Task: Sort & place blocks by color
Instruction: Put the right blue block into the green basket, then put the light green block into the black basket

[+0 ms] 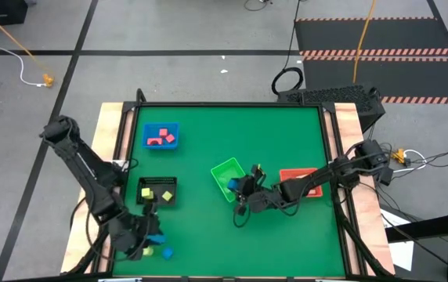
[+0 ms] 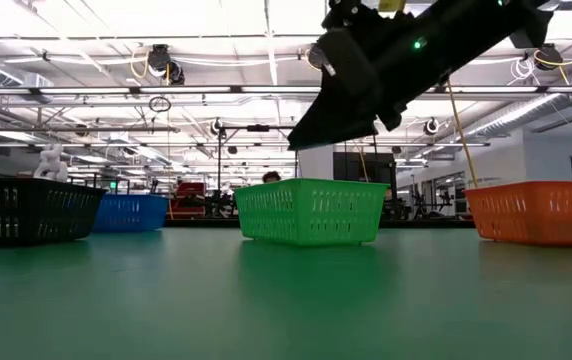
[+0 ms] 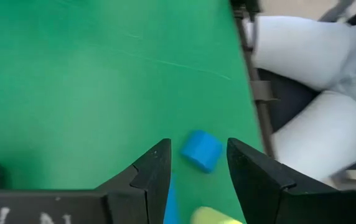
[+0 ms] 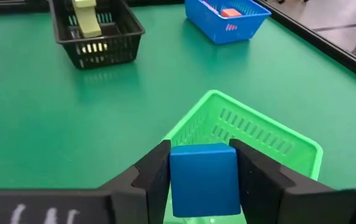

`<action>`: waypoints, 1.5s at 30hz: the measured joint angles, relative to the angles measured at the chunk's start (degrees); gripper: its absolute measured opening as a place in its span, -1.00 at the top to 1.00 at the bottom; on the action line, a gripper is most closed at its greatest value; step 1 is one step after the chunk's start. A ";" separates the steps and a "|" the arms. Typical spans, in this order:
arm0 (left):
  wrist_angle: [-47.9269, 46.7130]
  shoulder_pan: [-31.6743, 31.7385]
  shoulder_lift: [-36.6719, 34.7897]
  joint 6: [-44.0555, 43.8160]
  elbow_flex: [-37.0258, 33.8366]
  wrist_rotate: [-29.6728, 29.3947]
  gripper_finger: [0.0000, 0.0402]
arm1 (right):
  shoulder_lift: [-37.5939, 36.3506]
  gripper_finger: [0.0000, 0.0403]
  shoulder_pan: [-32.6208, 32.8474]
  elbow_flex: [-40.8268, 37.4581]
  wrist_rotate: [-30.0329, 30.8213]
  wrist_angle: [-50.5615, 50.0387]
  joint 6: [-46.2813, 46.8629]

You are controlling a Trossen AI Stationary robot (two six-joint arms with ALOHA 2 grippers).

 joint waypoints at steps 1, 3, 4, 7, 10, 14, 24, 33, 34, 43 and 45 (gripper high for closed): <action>0.09 -0.81 -0.02 -1.31 0.00 0.00 0.21 | 0.00 0.26 -0.17 0.00 -0.04 -0.01 0.40; 0.04 -2.35 -0.03 -4.74 0.00 0.13 0.21 | -0.09 0.20 -0.44 0.00 -0.02 0.34 1.01; 0.18 -3.03 -0.03 -6.80 0.00 0.31 0.21 | -0.16 0.17 -0.52 0.00 -0.02 0.33 0.98; 0.38 -4.23 -0.03 -13.87 0.00 0.88 0.21 | -0.29 0.05 -0.60 0.00 -0.02 0.28 0.94; 0.26 -5.63 -0.03 -19.42 0.00 2.85 0.21 | -0.33 -0.08 -0.57 0.00 -0.02 0.51 0.94; 0.28 -8.50 0.57 -24.43 0.02 4.69 0.21 | -1.02 -0.23 0.24 0.00 -0.04 0.48 0.94; -1.68 -13.65 7.92 -24.17 0.31 4.54 0.21 | -4.64 -0.31 1.56 0.00 -0.04 0.46 0.91; -1.56 -14.67 8.56 -21.71 0.32 3.89 0.21 | -5.25 -0.32 1.60 0.02 -0.04 0.70 0.48; -1.67 -14.74 8.56 -21.25 0.39 4.05 0.21 | -5.26 -0.32 1.60 0.02 -0.04 0.70 0.48; -3.44 -14.77 8.87 -12.72 3.31 3.03 0.21 | -5.25 -0.32 1.60 0.02 -0.04 0.70 0.48; -3.24 -14.72 8.85 -10.61 3.82 0.46 0.21 | -5.25 -0.32 1.60 0.02 -0.04 0.70 0.48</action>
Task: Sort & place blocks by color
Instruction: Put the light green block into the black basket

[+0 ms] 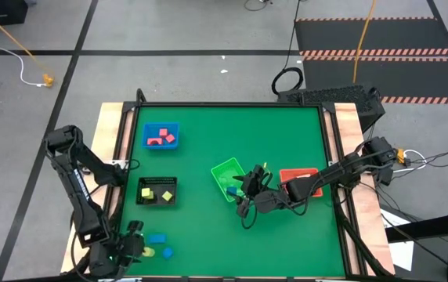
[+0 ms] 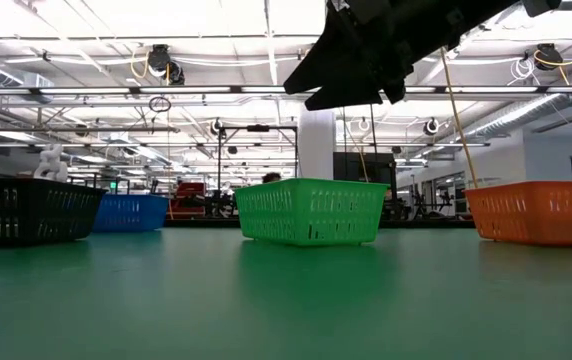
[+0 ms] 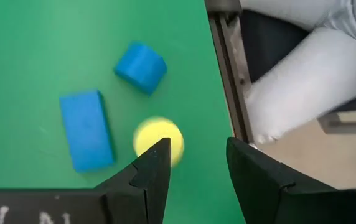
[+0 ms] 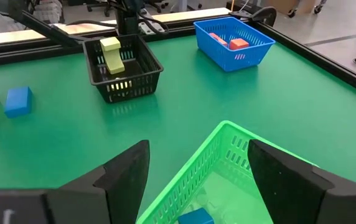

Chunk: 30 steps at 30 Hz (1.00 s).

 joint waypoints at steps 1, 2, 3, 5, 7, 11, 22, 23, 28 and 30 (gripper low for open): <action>0.15 0.10 0.00 0.99 0.03 -1.19 0.21 | 0.00 -0.32 0.00 0.00 0.00 0.00 0.00; 0.28 0.31 0.00 1.82 0.03 -2.02 0.21 | 0.00 -0.32 0.00 0.00 0.00 0.00 0.00; 0.26 0.49 0.00 2.47 0.05 -2.57 0.21 | 0.00 -0.32 0.00 0.00 0.00 0.02 0.00; 0.26 0.94 0.00 4.23 0.05 -3.25 0.21 | 0.00 -0.32 0.00 0.00 -0.01 0.00 0.00; 0.37 1.41 0.00 5.51 0.05 -3.48 0.21 | 0.00 -0.32 0.00 0.00 0.00 0.00 0.00; 0.71 1.97 -0.02 5.92 0.14 -3.58 0.21 | 0.02 -0.32 0.00 0.00 0.00 0.00 0.00; -0.49 1.87 -0.04 -10.12 0.14 -4.66 0.21 | 0.02 -0.32 0.00 0.00 0.00 0.00 -0.01; -0.40 1.87 -0.06 -10.51 0.14 -5.04 0.20 | 0.02 -0.32 0.00 0.00 0.00 0.00 0.00; -0.19 1.83 -0.05 -10.96 0.14 -7.33 0.04 | 0.02 -0.32 0.00 0.00 0.00 0.00 -0.02; -0.22 1.51 0.08 -8.90 0.14 -7.44 -0.05 | 0.02 -0.32 0.00 0.00 0.00 0.00 -0.01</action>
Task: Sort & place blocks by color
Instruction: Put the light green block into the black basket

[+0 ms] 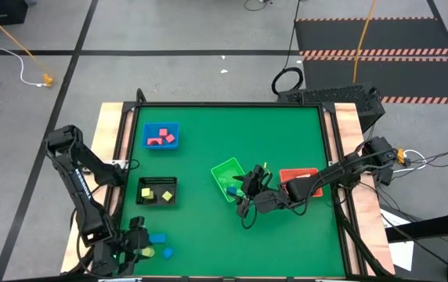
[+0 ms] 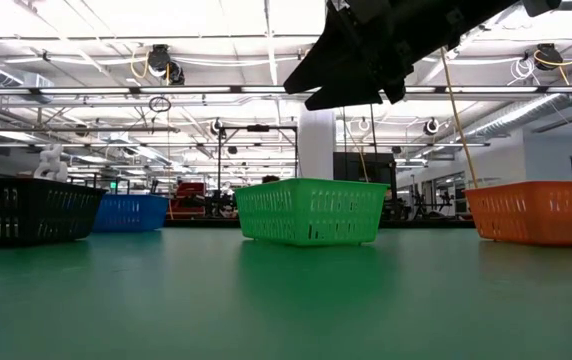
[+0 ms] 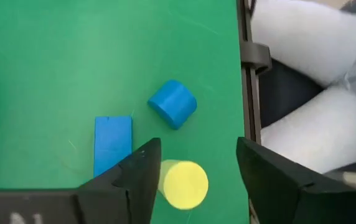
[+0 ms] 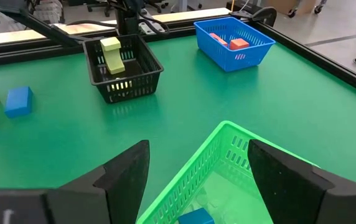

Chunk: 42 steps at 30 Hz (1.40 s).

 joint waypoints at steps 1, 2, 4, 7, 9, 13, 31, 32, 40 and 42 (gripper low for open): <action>0.00 -0.33 0.17 1.06 0.02 0.04 -0.09 | 0.00 -0.32 0.00 0.00 0.00 0.00 -0.01; -0.07 -0.70 0.29 1.88 0.02 0.07 -0.13 | 0.00 -0.32 0.00 0.00 0.00 0.00 0.00; -0.13 -1.47 0.78 2.75 0.02 0.09 -0.19 | 0.00 -0.32 0.00 0.00 -0.01 0.00 0.00; -0.14 -2.81 2.13 4.24 0.02 -0.55 -0.24 | 0.00 -0.32 0.00 0.00 0.00 0.00 -0.01; -0.22 -3.23 3.37 5.93 0.02 -1.09 -0.24 | 0.01 -0.32 0.00 0.00 -0.01 0.01 0.00; -1.62 -4.01 6.77 9.19 0.04 -1.33 -0.25 | 0.02 -0.32 0.00 0.00 0.00 0.00 -0.02; -1.46 -1.93 10.14 8.36 0.06 -3.67 0.36 | 0.02 -0.32 0.00 0.00 0.00 0.00 -0.02; -1.52 -1.52 10.01 7.76 0.06 -3.72 0.36 | 0.02 -0.32 0.00 0.00 -0.01 0.00 -0.02; -2.40 1.91 1.42 4.65 0.04 -5.12 0.36 | 0.02 -0.32 0.00 0.00 0.00 0.00 -0.02; -4.38 2.39 -2.12 4.40 0.06 -8.28 0.36 | 0.02 -0.32 0.00 0.00 0.00 0.02 -0.02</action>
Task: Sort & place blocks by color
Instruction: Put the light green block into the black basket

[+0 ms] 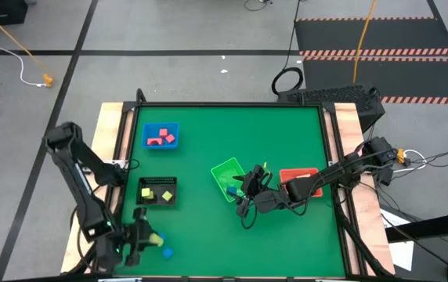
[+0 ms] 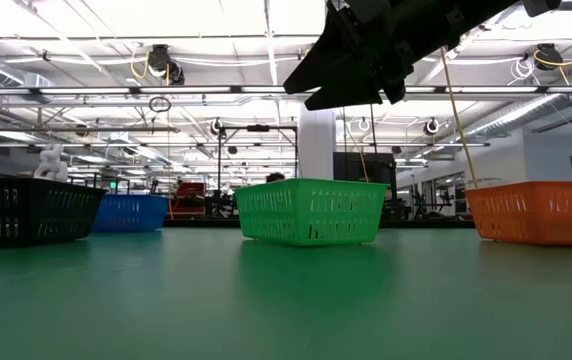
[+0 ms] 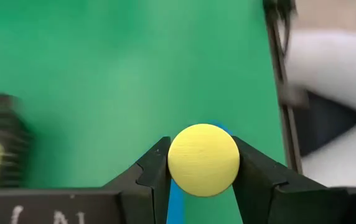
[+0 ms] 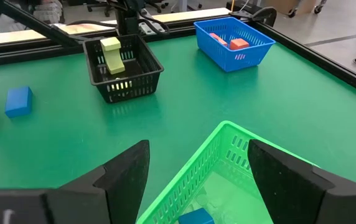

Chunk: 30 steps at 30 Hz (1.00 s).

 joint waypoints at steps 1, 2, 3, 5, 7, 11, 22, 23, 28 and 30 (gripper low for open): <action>-1.81 0.27 -1.69 -0.75 0.02 -1.78 0.36 | 0.00 -0.32 0.00 0.00 0.00 0.00 0.00; -4.12 0.56 -3.15 -1.95 0.02 -3.77 0.36 | 0.00 -0.32 0.00 0.00 0.00 0.00 0.02; -6.62 0.90 -4.47 -3.36 0.02 -5.69 0.36 | 0.00 -0.32 0.00 0.00 -0.01 -0.02 0.00; -11.07 1.81 -6.68 -5.09 0.02 -9.54 0.36 | 0.00 -0.32 0.00 0.00 0.00 -0.02 0.00; -15.07 3.07 -8.20 -5.47 0.02 -12.26 0.36 | 0.00 -0.32 0.00 0.00 0.00 -0.01 0.01; -23.91 6.33 -9.13 -7.78 0.02 -13.56 0.36 | 0.00 -0.32 0.00 0.00 -0.01 -0.02 0.01; -28.14 14.51 -8.63 -12.81 -4.16 -7.81 0.36 | 0.00 -0.32 0.00 0.01 0.00 -0.02 0.00; -27.93 14.87 -8.63 -12.81 -4.40 -7.81 0.36 | 0.00 -0.32 0.00 0.00 -0.02 -0.01 0.00; -26.79 15.98 -8.63 -13.29 -4.63 -7.34 0.22 | 0.00 -0.32 0.00 0.00 0.00 -0.02 0.00; -26.77 16.17 -8.63 -13.29 -4.63 -6.95 0.10 | 0.00 -0.32 -0.01 0.01 -0.01 -0.02 0.00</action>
